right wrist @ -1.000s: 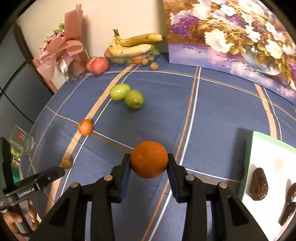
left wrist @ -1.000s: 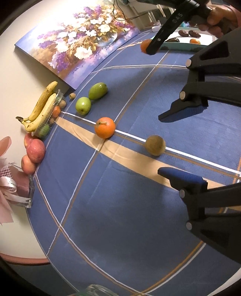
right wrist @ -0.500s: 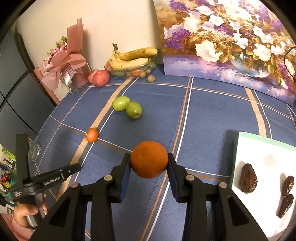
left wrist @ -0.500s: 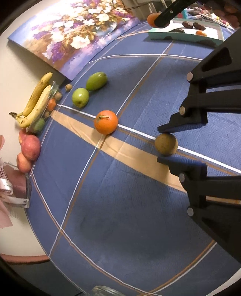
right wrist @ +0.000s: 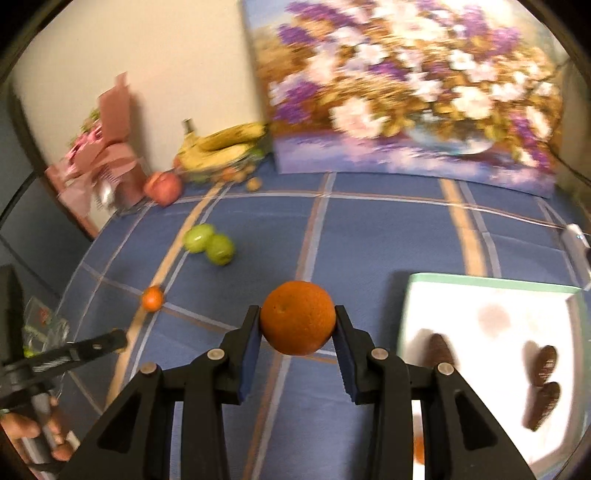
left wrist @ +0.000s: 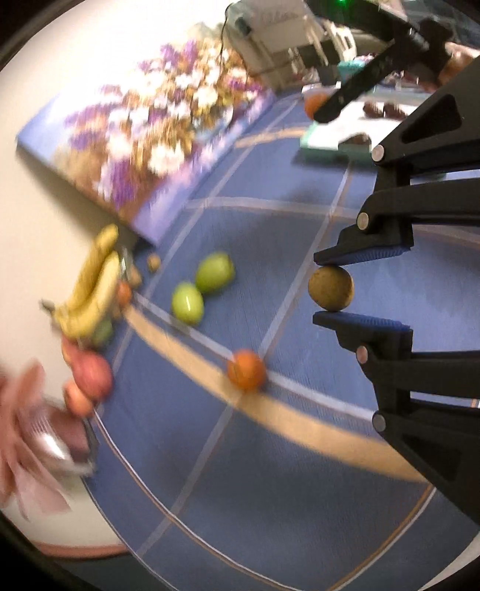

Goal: Organize fruits
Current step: 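Carry the held orange and kiwi over the white tray with both tools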

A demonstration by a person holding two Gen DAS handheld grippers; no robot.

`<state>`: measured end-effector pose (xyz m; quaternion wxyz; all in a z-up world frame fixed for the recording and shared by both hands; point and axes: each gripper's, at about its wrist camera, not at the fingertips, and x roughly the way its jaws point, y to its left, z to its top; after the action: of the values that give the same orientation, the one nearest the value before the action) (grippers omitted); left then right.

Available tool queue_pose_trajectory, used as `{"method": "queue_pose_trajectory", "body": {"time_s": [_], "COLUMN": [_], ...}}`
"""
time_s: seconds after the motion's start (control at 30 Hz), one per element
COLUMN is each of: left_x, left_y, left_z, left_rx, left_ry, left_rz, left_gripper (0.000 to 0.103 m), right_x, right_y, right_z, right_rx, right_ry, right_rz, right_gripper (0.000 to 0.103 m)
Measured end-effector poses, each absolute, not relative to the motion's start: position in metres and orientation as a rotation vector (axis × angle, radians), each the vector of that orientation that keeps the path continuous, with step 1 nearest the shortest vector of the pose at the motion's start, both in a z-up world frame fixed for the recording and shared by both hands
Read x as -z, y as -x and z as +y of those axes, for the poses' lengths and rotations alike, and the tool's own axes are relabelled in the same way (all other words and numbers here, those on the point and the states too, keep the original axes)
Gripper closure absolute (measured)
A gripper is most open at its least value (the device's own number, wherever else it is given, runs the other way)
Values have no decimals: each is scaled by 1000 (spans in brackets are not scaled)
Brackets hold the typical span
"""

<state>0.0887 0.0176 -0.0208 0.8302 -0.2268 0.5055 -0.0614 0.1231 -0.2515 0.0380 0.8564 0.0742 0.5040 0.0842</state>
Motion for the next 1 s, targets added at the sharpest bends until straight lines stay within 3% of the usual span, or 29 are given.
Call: {"method": "queue_pose_trajectory", "body": {"time_s": [0.47,1.0], "left_x": [-42,0], "left_y": [-99,-95], "left_z": [-137,-289], "left_rx": [415,609], "left_ry": [404,190], "left_rz": [1056,1167], "left_gripper": [76,76], "right_x": [-56,-38], "right_y": [-114,-86], "right_z": [-371,-481], "right_rx": [159,374], "right_ry": [-49,-231], "right_rz": [1011,1003], "right_gripper": [64,64]}}
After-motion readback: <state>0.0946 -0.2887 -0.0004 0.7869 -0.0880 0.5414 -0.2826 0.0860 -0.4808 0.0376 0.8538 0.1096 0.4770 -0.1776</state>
